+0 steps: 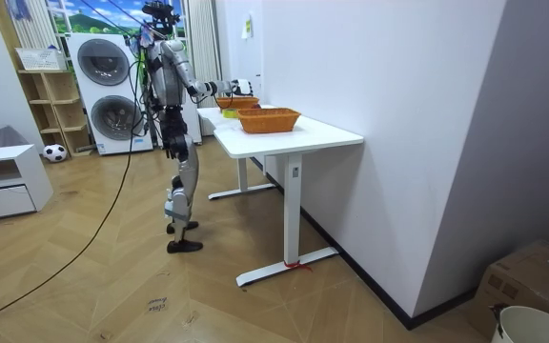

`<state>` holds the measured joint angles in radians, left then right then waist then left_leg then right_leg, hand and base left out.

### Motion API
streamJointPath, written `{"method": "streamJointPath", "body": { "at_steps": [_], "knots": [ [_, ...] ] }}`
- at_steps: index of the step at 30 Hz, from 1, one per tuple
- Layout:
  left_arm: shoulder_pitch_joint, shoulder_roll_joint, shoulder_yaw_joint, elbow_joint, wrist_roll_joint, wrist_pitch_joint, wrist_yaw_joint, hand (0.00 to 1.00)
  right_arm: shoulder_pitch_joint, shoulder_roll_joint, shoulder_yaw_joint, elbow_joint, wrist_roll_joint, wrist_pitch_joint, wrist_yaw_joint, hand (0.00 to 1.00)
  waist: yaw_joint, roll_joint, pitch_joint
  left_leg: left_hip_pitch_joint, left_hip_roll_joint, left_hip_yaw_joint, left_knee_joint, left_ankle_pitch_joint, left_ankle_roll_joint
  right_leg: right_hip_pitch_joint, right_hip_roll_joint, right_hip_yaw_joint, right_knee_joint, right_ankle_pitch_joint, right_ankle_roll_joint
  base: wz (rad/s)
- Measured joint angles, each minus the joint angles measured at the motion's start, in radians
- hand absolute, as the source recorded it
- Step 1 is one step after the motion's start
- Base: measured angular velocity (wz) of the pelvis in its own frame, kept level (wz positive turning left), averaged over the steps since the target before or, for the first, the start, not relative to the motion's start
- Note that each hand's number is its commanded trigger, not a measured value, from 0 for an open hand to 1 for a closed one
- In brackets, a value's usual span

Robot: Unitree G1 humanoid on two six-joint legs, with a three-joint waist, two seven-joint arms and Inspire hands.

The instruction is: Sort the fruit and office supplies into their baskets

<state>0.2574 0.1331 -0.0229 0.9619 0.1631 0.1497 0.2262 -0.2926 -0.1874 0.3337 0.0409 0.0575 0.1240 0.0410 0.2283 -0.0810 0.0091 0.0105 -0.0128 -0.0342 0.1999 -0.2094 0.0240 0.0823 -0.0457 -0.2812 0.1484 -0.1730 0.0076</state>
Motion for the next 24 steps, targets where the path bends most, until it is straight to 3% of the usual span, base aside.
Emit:
{"method": "streamJointPath", "body": {
  "at_steps": [5, 24],
  "knots": [
    [0.001, 0.0, 0.001, 0.0, 0.008, 0.004, 0.0, 0.0, 0.0, -0.001, 0.0, 0.004, -0.05, 0.0, -0.009, 0.0, 0.001, -0.002, 0.001, -0.005, 0.0, 0.0, 0.0, 0.001, 0.001, -0.002, -0.003, -0.02, 0.001, 0.0, 0.001, 0.0],
    [-0.002, -0.003, 0.01, 0.0, 0.028, 0.007, -0.002, 0.0, 0.0, -0.004, 0.044, 0.097, -0.148, 0.005, -0.007, 0.0, 0.022, -0.007, -0.0015, -0.004, -0.001, 0.001, 0.0, 0.001, 0.001, 0.004, -0.003, -0.022, 0.002, -0.001, 0.001, 0.0]
  ]
}}
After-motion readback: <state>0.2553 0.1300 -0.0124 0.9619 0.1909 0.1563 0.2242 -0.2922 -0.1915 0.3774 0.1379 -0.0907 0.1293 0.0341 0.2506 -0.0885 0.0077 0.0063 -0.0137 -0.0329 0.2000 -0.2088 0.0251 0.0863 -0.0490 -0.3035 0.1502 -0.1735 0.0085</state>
